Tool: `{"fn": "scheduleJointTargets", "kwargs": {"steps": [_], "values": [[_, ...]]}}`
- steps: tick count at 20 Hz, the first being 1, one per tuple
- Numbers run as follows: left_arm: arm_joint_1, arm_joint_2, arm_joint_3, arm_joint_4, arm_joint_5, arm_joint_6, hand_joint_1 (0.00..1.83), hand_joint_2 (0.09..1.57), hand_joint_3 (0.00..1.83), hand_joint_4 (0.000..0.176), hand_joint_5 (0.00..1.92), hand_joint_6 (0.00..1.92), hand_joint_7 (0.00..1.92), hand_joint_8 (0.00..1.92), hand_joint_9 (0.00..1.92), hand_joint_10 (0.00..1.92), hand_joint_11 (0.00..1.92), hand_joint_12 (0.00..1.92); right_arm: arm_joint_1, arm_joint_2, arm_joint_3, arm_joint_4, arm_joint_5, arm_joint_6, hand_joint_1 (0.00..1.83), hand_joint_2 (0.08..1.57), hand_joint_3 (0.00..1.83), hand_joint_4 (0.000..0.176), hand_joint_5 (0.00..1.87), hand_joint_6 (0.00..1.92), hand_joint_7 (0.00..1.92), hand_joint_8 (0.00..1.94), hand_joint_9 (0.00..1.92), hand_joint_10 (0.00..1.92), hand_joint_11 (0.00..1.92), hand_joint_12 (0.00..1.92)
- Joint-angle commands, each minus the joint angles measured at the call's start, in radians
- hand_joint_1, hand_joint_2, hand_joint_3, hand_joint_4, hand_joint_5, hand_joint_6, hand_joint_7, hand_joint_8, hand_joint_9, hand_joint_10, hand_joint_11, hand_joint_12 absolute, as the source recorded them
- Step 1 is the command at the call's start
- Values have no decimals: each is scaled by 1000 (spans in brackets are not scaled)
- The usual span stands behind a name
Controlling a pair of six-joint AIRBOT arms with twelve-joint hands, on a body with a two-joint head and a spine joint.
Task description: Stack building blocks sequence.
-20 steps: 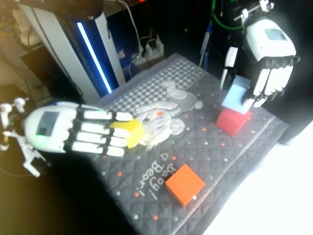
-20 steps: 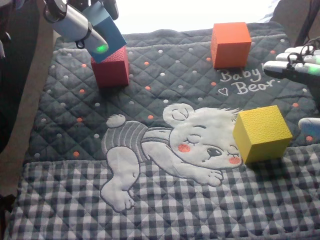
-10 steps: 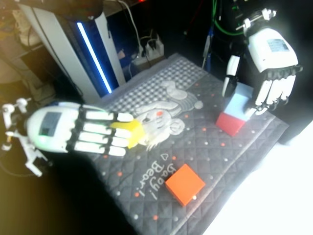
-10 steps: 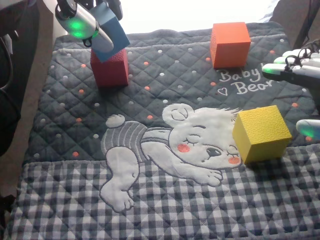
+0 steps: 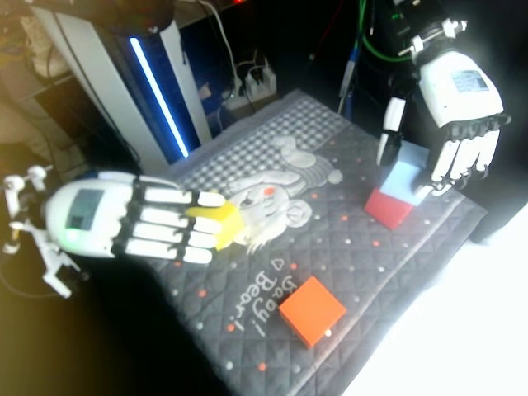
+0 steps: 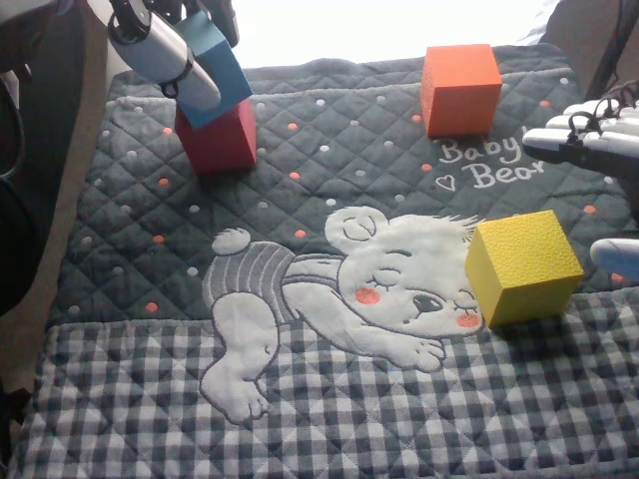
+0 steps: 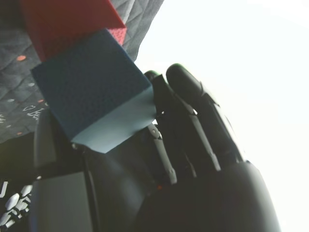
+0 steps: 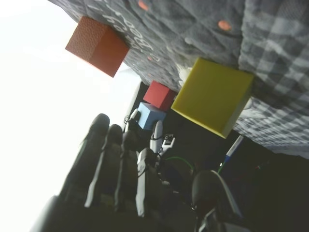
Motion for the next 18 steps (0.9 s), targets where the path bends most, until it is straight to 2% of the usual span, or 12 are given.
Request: {"fn": "scheduleJointTargets", "kwargs": {"steps": [1, 2, 3, 4, 6, 7, 8, 10, 13, 14, 16, 18], "values": [[-12, -4, 2, -2, -87, 2, 1365, 1030, 0, 0, 979, 193, 1141, 777, 969, 577, 625, 1220, 7, 3, 5, 31, 119, 0, 270, 1336, 1, 116, 174, 2, 276, 2, 277, 3, 305, 41], [-12, -4, 2, -2, -87, 2, 1250, 940, 0, 0, 926, 45, 986, 405, 942, 491, 583, 1301, 7, 3, 5, 31, 119, 0, 270, 1332, 0, 123, 176, 3, 277, 2, 274, 2, 298, 37], [-13, -5, 2, -2, -87, 2, 1166, 907, 0, 0, 836, 8, 927, 201, 889, 462, 551, 1386, 7, 3, 5, 31, 119, 0, 271, 1329, 0, 118, 175, 2, 275, 1, 269, 0, 299, 37], [-13, -5, 2, -2, -87, 2, 1166, 907, 0, 0, 836, 8, 927, 201, 889, 462, 551, 1386, 7, 3, 5, 31, 119, 0, 271, 1329, 0, 118, 175, 2, 275, 1, 269, 0, 299, 37], [-14, -6, 2, -2, -89, 2, 1078, 894, 0, 0, 750, 0, 916, 62, 712, 808, 507, 1512, 7, 3, 5, 31, 119, 0, 275, 1341, 3, 116, 173, 1, 273, 0, 269, 0, 303, 37], [-14, -6, 2, -2, -89, 2, 1037, 896, 0, 0, 730, 1, 920, 39, 661, 860, 435, 1522, 7, 2, 5, 32, 119, 0, 273, 1340, 2, 111, 170, 0, 263, 0, 258, 0, 299, 34], [-14, -6, 2, -2, -90, 2, 1037, 896, 0, 0, 730, 1, 920, 39, 661, 860, 435, 1522, 7, 2, 5, 32, 119, 0, 273, 1340, 2, 111, 170, 0, 263, 0, 258, 0, 299, 34], [-13, -6, 1, -2, -90, 1, 1011, 897, 0, 0, 728, 3, 931, 28, 684, 811, 452, 1501, 7, 2, 5, 35, 119, 0, 237, 1340, 3, 132, 164, 0, 260, 0, 258, 0, 312, 34], [-11, -6, -3, -3, -96, 1, 999, 893, 0, 3, 716, 0, 926, 11, 730, 748, 486, 1475, 4, 3, 5, 40, 119, 0, 254, 1342, 0, 129, 168, 2, 260, 2, 261, 2, 322, 34], [-10, -6, -6, -3, -100, 1, 949, 877, 0, 39, 674, 0, 884, 0, 699, 730, 459, 1498, 3, 3, 5, 40, 119, 0, 297, 1344, 0, 131, 176, 3, 262, 1, 258, 0, 302, 21], [-8, -1, -13, -3, -107, 1, 941, 865, 0, 41, 655, 0, 861, 0, 679, 685, 421, 1462, 2, 3, 5, 42, 119, 1, 299, 1346, 1, 122, 180, 4, 267, 3, 262, 2, 304, 21], [-8, 7, -22, -6, -116, 1, 866, 837, 0, 92, 506, 0, 635, 0, 671, 202, 364, 1262, 1, 3, 4, 43, 119, 1, 276, 1345, 1, 119, 172, 0, 267, 1, 256, 0, 293, 15]]}}
